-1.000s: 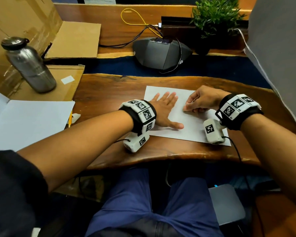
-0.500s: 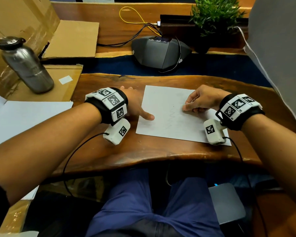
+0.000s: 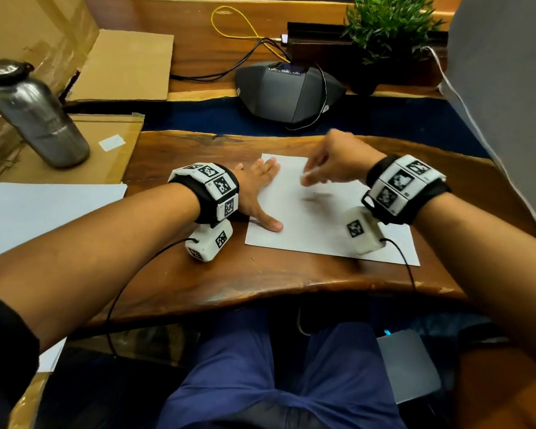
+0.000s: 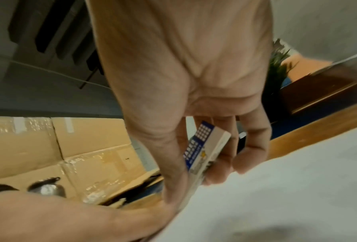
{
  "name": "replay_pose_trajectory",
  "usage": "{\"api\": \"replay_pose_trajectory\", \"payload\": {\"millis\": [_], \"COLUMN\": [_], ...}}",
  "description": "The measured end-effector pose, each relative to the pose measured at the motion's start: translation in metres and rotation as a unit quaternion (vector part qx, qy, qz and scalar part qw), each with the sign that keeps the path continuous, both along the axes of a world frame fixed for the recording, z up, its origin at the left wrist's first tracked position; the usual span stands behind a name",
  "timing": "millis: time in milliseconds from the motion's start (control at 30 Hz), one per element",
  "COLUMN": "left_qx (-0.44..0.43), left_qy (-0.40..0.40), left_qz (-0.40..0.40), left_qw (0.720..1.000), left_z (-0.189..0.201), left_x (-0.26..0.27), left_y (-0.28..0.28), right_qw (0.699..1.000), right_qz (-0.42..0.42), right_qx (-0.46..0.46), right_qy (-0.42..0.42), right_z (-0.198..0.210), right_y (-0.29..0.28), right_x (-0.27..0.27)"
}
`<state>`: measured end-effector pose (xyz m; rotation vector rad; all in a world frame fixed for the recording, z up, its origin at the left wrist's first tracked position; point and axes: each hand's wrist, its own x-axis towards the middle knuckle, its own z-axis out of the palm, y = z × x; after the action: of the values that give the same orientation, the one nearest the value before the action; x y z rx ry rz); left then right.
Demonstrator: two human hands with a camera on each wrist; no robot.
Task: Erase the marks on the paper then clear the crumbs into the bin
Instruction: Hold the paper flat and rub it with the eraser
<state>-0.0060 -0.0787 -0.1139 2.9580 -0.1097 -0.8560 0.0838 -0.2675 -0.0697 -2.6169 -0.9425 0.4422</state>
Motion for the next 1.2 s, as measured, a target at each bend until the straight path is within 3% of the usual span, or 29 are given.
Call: {"api": "replay_pose_trajectory", "payload": {"millis": [100, 233, 400, 567, 700, 900, 1000, 1200], "left_qx": [0.017, 0.016, 0.007, 0.008, 0.001, 0.001, -0.006, 0.004], "left_qy": [0.007, 0.002, 0.000, 0.001, -0.001, 0.000, -0.008, -0.011], "left_qz": [0.004, 0.006, 0.007, 0.013, 0.008, 0.014, 0.012, -0.002], "left_qw": [1.000, 1.000, 1.000, 1.000, 1.000, 1.000, 1.000, 1.000], "left_z": [0.000, -0.001, -0.002, 0.000, -0.002, 0.003, 0.000, 0.001], "left_x": [0.004, 0.004, 0.005, 0.004, 0.004, 0.000, -0.001, -0.004], "left_y": [0.000, -0.001, -0.001, -0.004, -0.002, -0.004, 0.000, 0.001], "right_qw": [0.998, 0.997, 0.989, 0.996, 0.990, 0.998, 1.000, 0.989], "right_qz": [0.010, -0.004, 0.125, 0.051, 0.134, 0.005, 0.002, -0.085], "right_qx": [0.033, 0.007, -0.057, 0.012, -0.041, 0.032, 0.015, -0.064], "right_qy": [-0.049, -0.083, -0.050, -0.079, -0.022, -0.052, 0.002, 0.105], "right_z": [0.001, -0.014, -0.017, -0.014, -0.020, -0.017, -0.010, -0.015], "right_y": [0.038, 0.054, 0.049, 0.050, 0.048, 0.041, 0.016, -0.046], "right_x": [0.002, 0.008, -0.005, 0.016, -0.004, 0.022, 0.021, 0.030]}}
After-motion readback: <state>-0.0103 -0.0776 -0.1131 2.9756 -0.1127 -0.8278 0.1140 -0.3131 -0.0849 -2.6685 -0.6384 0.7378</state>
